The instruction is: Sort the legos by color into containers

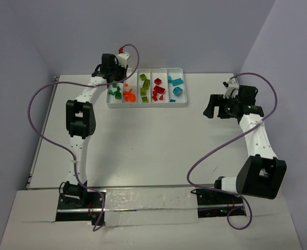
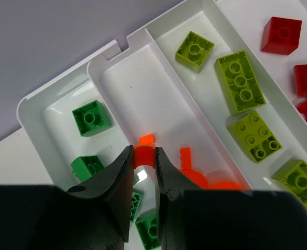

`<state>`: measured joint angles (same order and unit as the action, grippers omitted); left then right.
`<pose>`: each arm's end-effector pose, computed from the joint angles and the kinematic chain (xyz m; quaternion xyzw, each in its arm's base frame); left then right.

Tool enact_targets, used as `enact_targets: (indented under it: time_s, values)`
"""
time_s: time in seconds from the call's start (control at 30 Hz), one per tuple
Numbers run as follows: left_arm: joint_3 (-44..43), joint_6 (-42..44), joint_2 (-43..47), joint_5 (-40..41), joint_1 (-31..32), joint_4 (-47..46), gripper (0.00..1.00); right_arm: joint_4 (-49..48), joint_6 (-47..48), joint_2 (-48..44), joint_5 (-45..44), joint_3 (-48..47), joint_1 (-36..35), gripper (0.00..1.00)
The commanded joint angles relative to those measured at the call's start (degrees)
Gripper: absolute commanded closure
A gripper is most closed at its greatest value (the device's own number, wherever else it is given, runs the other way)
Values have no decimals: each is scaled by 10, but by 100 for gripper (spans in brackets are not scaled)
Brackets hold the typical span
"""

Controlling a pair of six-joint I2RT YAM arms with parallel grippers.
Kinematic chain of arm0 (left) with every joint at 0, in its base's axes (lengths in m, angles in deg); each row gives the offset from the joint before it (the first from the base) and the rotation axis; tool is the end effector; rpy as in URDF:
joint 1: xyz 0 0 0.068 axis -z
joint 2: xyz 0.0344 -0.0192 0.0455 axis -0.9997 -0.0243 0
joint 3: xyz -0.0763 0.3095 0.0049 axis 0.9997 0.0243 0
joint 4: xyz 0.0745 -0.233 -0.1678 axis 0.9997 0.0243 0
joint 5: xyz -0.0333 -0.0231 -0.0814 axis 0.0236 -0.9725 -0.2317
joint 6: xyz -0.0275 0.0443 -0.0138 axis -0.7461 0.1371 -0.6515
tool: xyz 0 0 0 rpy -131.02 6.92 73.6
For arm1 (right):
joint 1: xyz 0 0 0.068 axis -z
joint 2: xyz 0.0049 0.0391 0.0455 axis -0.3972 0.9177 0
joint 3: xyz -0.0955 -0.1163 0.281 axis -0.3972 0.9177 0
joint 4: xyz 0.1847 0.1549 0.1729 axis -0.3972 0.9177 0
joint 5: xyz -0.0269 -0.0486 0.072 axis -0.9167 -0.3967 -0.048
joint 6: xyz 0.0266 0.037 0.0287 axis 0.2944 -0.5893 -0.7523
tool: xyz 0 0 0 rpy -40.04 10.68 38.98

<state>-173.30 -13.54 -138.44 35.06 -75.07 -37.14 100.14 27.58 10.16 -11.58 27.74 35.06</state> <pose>0.6180 -0.1568 0.2562 0.2552 0.8300 -0.0985 0.4862 0.2976 -0.0435 0.3336 -0.0611 0.8974 0.1729 0.4012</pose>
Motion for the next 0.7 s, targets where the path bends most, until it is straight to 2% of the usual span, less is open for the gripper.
enact_targets:
  time_s: [0.0, 0.23, 0.33, 0.4, 0.47, 0.53, 0.67]
  values:
    - [-9, 9, -16, -19, 8, -85, 100, -4, -3, 9, -1, -26, -2, 0]
    - [-39, -5, -49, -31, 9, -105, 100, -4, -2, 10, -4, -25, -3, 0]
    - [-49, -6, -60, -33, 8, -102, 96, -4, -2, 10, -4, -26, -3, 0]
    - [-44, -7, -64, -31, 9, -106, 82, -2, -2, 10, -4, -28, -3, 0]
    - [-40, -10, -62, -26, 10, -111, 62, -1, -2, 11, -2, -31, -4, 0]
    - [-38, -12, -58, -22, 10, -111, 47, 1, -2, 11, -1, -34, -6, 0]
    - [-39, -15, -28, -12, 10, -100, 34, -1, -4, 0, -3, -41, -19, 0]
